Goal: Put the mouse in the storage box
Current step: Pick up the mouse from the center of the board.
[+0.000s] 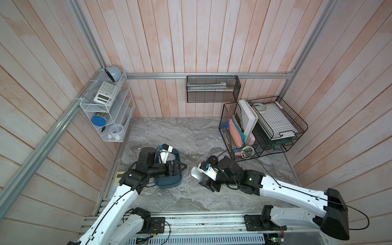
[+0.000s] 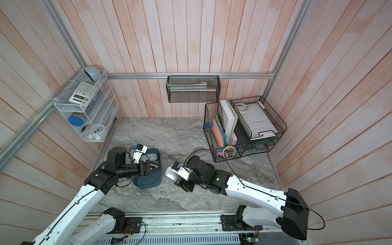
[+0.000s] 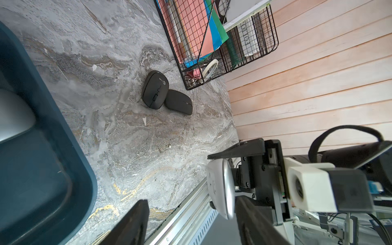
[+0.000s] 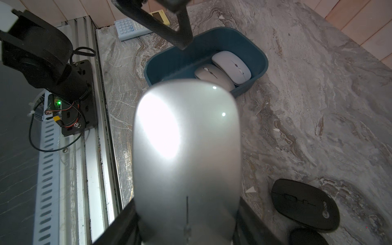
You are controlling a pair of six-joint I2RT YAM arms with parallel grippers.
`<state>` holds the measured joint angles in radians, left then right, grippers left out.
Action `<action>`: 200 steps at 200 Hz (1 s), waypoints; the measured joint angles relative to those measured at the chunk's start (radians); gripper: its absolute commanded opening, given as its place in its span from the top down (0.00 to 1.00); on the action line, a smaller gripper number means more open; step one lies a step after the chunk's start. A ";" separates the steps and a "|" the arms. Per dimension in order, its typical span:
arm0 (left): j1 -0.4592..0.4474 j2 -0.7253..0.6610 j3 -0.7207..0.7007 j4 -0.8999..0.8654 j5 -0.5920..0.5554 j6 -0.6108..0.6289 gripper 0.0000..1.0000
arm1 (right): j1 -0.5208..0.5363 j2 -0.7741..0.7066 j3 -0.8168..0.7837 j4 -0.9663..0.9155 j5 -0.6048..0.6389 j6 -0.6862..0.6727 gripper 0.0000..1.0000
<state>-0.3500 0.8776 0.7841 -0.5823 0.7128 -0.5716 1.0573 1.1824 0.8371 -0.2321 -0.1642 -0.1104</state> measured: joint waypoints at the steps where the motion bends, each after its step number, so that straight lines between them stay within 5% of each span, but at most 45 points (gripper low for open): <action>1: -0.002 0.001 0.000 0.000 0.001 0.000 0.29 | 0.000 0.001 0.001 0.000 0.000 0.000 0.47; 175: -0.089 0.051 0.000 0.007 0.015 -0.008 0.49 | 0.027 0.137 0.133 -0.006 -0.019 -0.097 0.44; 200: -0.094 0.052 0.000 0.007 0.016 -0.010 0.58 | 0.028 0.149 0.145 -0.007 -0.017 -0.103 0.43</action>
<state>-0.4442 0.9298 0.7841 -0.5755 0.7288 -0.5819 1.0855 1.3312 0.9821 -0.2390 -0.1814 -0.2138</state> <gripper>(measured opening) 0.463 0.634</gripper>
